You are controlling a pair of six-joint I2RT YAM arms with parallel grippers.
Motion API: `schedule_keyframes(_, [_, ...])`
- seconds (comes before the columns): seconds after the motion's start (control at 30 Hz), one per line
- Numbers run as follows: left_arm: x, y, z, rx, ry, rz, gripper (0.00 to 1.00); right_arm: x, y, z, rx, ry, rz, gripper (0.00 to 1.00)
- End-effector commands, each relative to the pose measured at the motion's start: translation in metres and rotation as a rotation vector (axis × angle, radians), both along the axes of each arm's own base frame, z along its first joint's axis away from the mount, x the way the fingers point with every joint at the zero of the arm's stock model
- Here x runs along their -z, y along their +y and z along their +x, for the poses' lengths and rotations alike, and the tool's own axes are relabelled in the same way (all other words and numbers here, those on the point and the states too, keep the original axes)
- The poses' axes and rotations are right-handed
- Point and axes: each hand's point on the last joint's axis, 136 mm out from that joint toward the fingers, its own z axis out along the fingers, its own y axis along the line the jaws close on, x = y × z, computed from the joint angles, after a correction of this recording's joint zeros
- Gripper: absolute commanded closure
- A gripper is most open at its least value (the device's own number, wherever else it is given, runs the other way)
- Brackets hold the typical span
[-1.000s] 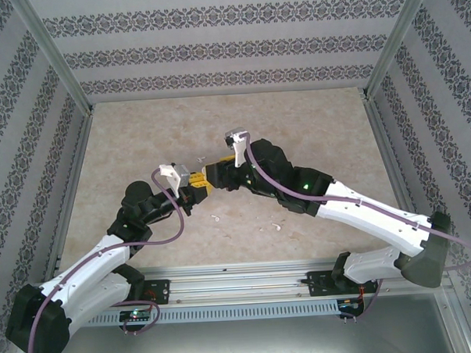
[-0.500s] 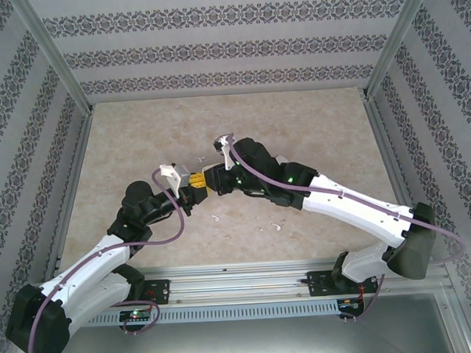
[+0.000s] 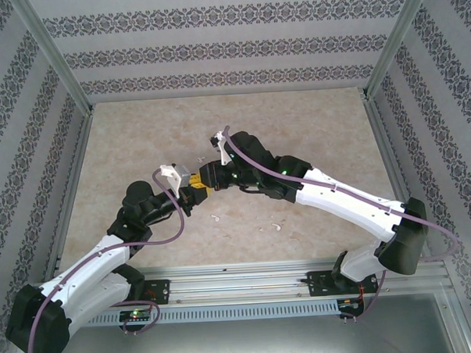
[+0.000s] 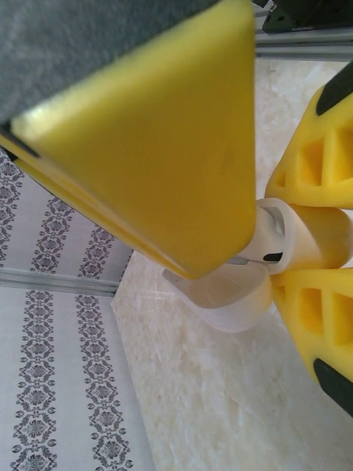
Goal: Insert wireless bluetooth earbuds into charging case
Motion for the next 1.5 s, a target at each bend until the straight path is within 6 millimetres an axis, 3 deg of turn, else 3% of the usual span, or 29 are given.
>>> schedule_keyframes(0.0, [-0.012,0.001,0.001,-0.019,-0.01,-0.036,0.96,-0.007,0.001,-0.002,-0.017,0.023,0.016,0.73])
schedule_keyframes(0.17, [0.009,0.013,0.015,-0.096,0.07,-0.036,0.97,-0.009,-0.007,0.007,-0.009,0.025,-0.02,0.71])
schedule_keyframes(0.33, [0.023,0.038,0.028,-0.181,0.153,-0.076,0.98,-0.012,-0.014,0.025,0.023,0.014,-0.027,0.71])
schedule_keyframes(0.57, [0.046,0.082,0.036,-0.359,0.224,-0.092,0.99,0.008,-0.019,0.072,0.079,-0.002,-0.113,0.68])
schedule_keyframes(0.67, [0.054,0.093,0.032,-0.412,0.226,-0.045,0.99,0.03,-0.01,0.098,0.066,0.01,-0.184,0.65])
schedule_keyframes(0.8, [0.049,0.099,0.023,-0.428,0.182,-0.048,0.99,0.062,0.016,0.13,0.021,0.033,-0.274,0.64])
schedule_keyframes(1.03, [0.05,0.099,0.014,-0.416,0.202,-0.066,0.99,0.123,0.045,0.177,0.01,0.066,-0.422,0.58])
schedule_keyframes(1.23, [0.051,0.099,0.012,-0.413,0.209,-0.086,0.99,0.174,0.052,0.197,0.028,0.116,-0.488,0.54])
schedule_keyframes(1.47, [0.053,0.096,0.013,-0.395,0.219,-0.092,0.99,0.214,0.047,0.205,0.055,0.159,-0.512,0.53])
